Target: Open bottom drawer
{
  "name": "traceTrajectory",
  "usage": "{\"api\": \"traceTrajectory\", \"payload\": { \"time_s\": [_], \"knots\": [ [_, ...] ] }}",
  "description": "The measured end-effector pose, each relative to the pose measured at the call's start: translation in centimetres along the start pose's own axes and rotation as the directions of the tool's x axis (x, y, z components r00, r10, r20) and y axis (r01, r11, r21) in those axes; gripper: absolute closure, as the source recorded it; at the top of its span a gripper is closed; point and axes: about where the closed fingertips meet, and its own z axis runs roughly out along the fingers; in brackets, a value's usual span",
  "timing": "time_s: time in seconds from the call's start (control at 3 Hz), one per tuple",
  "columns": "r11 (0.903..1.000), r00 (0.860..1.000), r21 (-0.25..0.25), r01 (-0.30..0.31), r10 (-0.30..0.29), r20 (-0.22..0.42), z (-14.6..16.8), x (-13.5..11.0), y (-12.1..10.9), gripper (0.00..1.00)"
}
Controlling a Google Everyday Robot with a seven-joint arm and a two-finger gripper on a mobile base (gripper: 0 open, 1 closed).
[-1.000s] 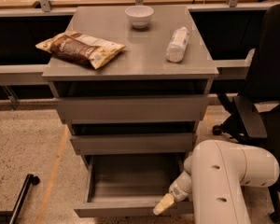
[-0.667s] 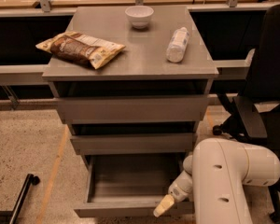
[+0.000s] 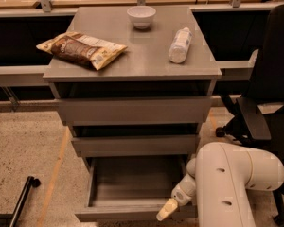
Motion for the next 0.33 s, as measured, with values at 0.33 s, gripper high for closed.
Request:
{"api": "traceTrajectory", "payload": {
  "time_s": [0.33],
  "knots": [
    [1.0000, 1.000, 0.000, 0.000, 0.000, 0.000, 0.00, 0.00, 0.00, 0.00]
  ]
}}
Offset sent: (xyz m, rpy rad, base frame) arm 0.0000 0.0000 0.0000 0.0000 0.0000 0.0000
